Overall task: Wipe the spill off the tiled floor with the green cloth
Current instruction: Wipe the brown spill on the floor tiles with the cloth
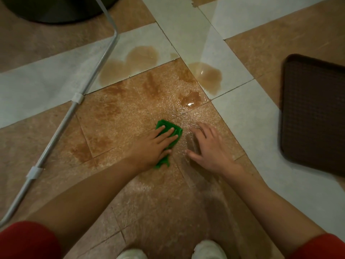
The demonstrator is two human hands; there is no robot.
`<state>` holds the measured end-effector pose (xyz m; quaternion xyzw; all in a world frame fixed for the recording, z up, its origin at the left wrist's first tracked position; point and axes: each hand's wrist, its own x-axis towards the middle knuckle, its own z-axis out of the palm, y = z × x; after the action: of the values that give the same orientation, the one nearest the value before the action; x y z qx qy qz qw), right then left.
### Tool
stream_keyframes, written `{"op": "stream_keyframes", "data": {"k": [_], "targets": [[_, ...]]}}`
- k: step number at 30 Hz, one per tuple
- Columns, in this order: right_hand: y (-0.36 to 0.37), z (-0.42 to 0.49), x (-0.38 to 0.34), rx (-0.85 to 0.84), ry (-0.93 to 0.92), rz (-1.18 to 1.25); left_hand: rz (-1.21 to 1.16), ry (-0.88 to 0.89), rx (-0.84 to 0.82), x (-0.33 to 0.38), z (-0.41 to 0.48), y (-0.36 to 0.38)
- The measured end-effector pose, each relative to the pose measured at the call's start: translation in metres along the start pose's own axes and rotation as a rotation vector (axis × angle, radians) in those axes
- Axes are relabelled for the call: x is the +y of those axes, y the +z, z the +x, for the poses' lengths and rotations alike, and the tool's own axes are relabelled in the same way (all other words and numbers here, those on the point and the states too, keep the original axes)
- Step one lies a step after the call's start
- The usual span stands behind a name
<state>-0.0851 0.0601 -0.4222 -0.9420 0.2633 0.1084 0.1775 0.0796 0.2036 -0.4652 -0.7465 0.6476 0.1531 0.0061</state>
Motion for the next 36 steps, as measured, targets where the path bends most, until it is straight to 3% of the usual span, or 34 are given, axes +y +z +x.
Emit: {"op": "stream_keyframes", "data": {"k": [2,8,10,14,21,27,36], "targets": [[-0.001,0.002,-0.004,0.007,-0.005,0.001,-0.03,0.007,0.031,0.016,0.001,0.005],[-0.003,0.007,-0.013,0.038,-0.027,0.032,0.017,0.275,0.083,0.014,-0.019,0.022],[-0.001,0.006,-0.013,0.019,-0.037,0.031,-0.024,0.224,0.089,0.001,-0.017,0.019],[0.002,0.003,-0.007,0.009,-0.019,0.032,-0.042,-0.078,0.083,-0.014,-0.007,0.012],[-0.001,0.006,-0.011,0.0,-0.024,0.059,-0.01,-0.041,0.091,-0.017,-0.038,0.025],[0.001,0.008,-0.012,0.007,-0.036,0.062,-0.174,-0.36,0.146,-0.026,-0.014,-0.001],[0.006,0.014,-0.017,-0.013,-0.063,0.052,-0.06,-0.094,0.063,-0.036,-0.04,0.01]]}}
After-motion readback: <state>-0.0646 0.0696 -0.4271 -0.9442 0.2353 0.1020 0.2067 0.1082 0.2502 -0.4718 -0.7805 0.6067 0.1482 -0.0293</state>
